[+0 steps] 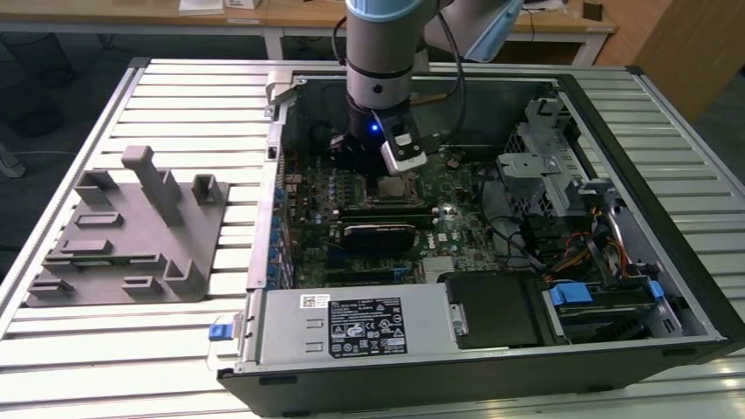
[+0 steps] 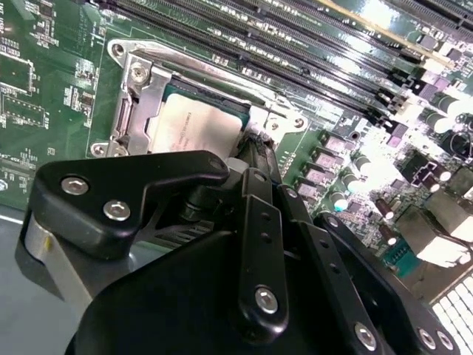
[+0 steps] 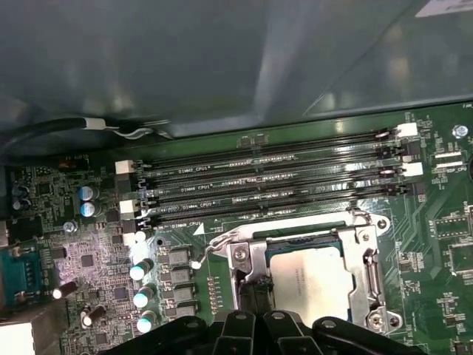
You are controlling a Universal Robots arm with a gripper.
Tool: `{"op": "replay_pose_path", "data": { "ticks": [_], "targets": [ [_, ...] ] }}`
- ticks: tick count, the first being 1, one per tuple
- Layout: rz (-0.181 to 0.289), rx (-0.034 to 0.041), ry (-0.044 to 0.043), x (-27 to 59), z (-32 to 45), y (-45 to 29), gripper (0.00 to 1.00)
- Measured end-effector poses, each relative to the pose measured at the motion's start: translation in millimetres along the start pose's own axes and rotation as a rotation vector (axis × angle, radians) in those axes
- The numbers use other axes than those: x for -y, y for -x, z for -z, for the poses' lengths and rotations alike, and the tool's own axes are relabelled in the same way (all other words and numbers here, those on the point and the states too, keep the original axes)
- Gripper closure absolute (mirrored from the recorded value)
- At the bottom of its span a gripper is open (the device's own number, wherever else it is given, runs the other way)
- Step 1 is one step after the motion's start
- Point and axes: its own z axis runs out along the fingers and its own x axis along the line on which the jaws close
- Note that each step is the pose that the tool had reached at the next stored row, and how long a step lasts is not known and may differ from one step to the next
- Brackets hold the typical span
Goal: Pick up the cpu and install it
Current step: 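Close the cpu cover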
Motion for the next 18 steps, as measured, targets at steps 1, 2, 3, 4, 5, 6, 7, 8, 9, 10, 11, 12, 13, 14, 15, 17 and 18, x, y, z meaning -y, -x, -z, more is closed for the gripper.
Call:
{"op": "replay_pose_path", "data": {
  "ticks": [1,2,3,4,5,6,7,8,9,10,11,12,13,14,15,17,18],
  "targets": [
    [0.0,0.0001,-0.0003,0.1,-0.1,-0.2,0.89],
    [0.0,0.0001,-0.0002,0.1,-0.1,-0.2,0.89],
    [0.0,0.0001,-0.0001,0.0,-0.2,-0.2,0.89],
    [0.0,0.0002,0.0001,0.0,-0.3,-0.3,0.89],
    [0.0,0.0002,0.0001,0.0,-0.3,-0.3,0.89],
    [0.0,0.0003,0.0002,0.0,-0.3,-0.3,0.89],
    [0.0,0.0003,0.0002,0.0,-0.3,-0.3,0.89],
    [0.0,0.0003,0.0002,0.0,-0.3,-0.3,0.89],
    [0.0,0.0003,0.0003,0.0,-0.3,-0.3,0.89],
    [0.0,0.0003,0.0005,0.0,-0.2,-0.3,0.89],
    [0.0,0.0004,0.0008,-0.1,0.1,-0.3,0.89],
    [0.0,0.0005,0.0012,-0.1,0.7,-0.3,0.89],
    [0.0,0.0002,0.0008,-0.1,1.8,-0.3,0.89],
    [0.0,0.0002,0.0003,-0.1,3.0,-0.4,0.89],
    [0.0,0.0003,0.0004,-0.1,4.1,-0.3,0.89],
    [0.0,0.0003,0.0004,-0.2,6.8,-0.3,0.89],
    [0.0,0.0003,0.0004,-0.2,8.6,-0.3,0.89]
  ]
}}
